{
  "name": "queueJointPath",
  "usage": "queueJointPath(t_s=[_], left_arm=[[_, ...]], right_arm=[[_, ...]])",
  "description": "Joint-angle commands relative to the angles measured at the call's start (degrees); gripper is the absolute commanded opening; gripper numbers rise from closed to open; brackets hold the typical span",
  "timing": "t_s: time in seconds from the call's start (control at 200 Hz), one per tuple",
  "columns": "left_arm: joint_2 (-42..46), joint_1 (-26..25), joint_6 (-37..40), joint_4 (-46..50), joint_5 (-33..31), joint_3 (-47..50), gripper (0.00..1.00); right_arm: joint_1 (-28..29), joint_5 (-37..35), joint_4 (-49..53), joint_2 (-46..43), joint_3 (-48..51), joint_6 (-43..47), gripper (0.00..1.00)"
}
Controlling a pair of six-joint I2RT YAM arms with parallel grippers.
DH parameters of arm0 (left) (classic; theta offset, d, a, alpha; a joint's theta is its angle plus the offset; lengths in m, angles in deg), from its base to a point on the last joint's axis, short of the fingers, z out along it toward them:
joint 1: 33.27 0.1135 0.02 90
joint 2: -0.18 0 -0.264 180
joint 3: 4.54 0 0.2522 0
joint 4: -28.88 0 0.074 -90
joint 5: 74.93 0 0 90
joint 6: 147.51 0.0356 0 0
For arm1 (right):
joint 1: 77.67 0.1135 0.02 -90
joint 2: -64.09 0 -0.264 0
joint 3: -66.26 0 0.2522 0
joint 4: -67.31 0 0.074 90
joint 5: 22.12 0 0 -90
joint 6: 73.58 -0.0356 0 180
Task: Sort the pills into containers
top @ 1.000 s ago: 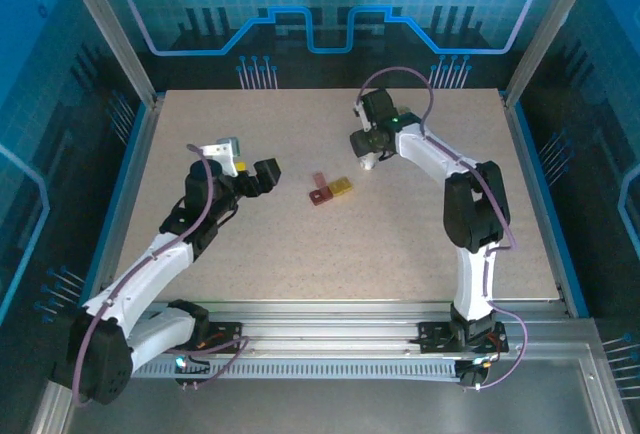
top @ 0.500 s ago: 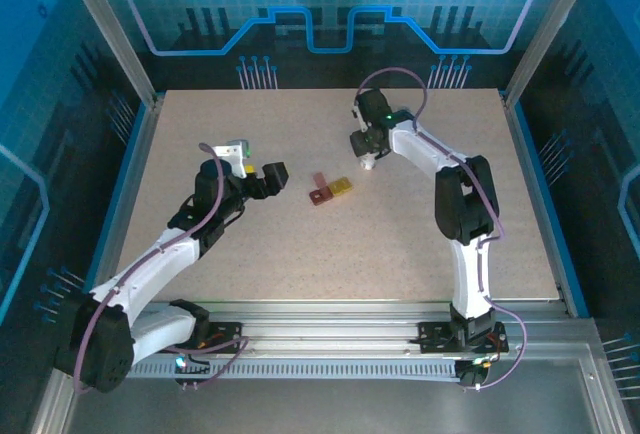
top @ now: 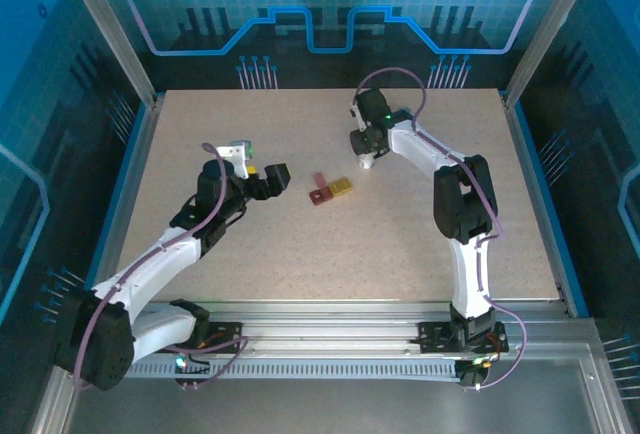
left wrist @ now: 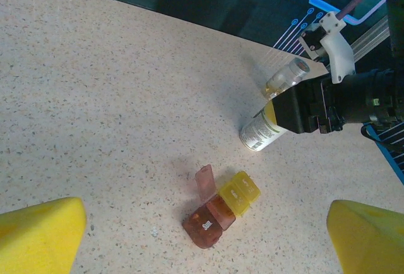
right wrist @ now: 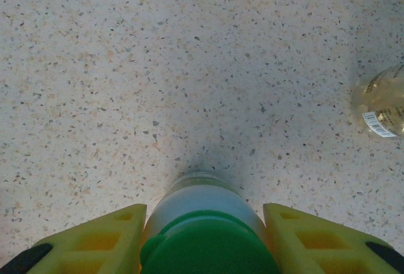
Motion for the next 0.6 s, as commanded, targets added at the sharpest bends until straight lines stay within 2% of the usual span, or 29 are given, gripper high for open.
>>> queueJointPath(t_s=[0.0,0.225,0.41,0.49,0.595], left_arm=[[-1.09,-0.72,1.36,-1.65,0.36,-1.32,0.99],[-4.64,-2.00,4.54,-5.60,1.82,-2.49,0.99],[-8.74,-3.86,7.64,-7.41,4.84,-5.69,0.99],[-11.18,-5.73,13.71,-10.98,6.14,-5.99,0.99],[-14.20,-7.40,24.52,-18.82,11.11,-4.74,0.99]], right_arm=[[0.11,2.28,-0.18,-2.52,2.08,0.65,0.29],[0.12,4.55,-1.66,-7.52,4.89,2.01,0.18],[0.16,5.88,-2.58,-11.32,7.39,3.11,0.16],[0.33,7.50,-2.02,-13.62,8.06,3.08,0.16],[1.02,10.74,-0.96,-18.89,9.30,3.51,0.16]])
